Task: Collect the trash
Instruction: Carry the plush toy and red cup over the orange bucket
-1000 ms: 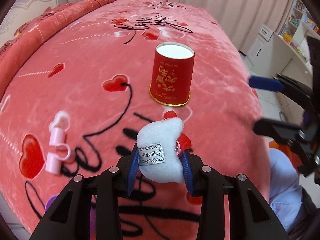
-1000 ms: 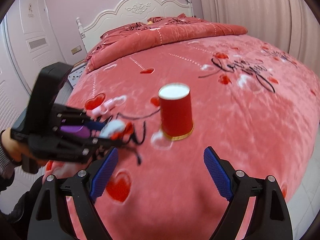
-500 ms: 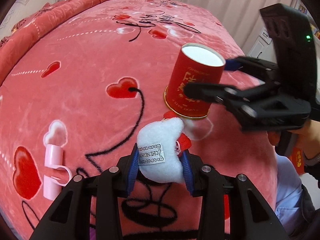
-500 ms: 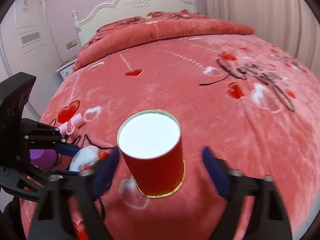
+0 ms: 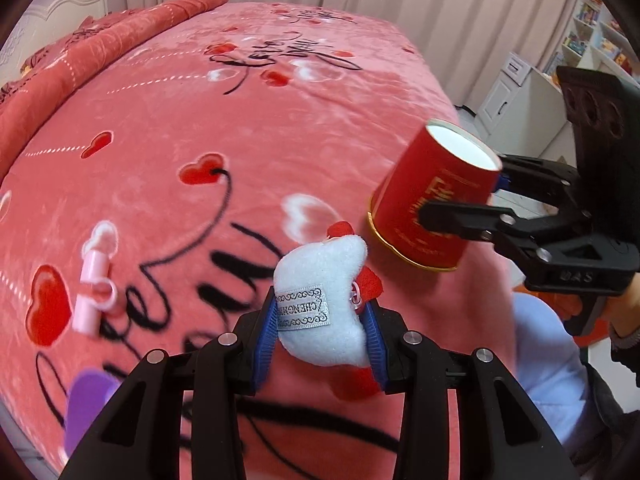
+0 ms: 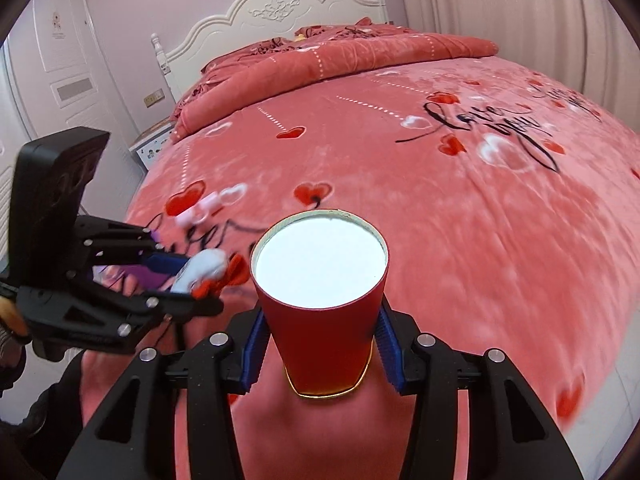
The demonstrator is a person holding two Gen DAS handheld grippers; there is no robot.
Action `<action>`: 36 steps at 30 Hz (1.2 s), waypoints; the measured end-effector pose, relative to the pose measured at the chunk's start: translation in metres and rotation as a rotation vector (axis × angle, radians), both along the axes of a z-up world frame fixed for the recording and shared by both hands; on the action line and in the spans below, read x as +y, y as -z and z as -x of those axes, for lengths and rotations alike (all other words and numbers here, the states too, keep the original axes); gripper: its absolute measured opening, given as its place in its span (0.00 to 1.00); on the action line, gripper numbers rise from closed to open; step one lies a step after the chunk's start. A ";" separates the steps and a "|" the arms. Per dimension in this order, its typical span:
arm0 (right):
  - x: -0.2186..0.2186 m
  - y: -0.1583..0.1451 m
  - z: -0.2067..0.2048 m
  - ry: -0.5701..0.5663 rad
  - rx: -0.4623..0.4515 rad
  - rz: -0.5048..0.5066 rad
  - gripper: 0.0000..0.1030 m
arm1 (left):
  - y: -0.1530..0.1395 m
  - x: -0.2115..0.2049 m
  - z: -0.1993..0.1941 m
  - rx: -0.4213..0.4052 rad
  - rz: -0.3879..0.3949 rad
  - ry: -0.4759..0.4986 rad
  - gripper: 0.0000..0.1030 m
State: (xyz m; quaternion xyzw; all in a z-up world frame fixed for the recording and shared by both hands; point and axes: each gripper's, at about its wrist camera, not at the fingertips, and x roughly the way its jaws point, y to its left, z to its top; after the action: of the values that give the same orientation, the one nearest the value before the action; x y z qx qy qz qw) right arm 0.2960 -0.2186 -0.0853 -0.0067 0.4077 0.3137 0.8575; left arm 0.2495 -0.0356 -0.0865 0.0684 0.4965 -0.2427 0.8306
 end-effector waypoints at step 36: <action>-0.230 -0.046 0.292 0.445 -0.079 -0.065 0.48 | -0.027 -0.217 0.176 -0.071 -0.004 0.454 0.40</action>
State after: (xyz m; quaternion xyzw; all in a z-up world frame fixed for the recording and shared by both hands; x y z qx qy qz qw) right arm 0.0041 -0.4486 -0.0395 0.0987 0.3547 0.1295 0.9207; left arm 0.0733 -0.2521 -0.0595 0.1884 0.4395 -0.4198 0.7715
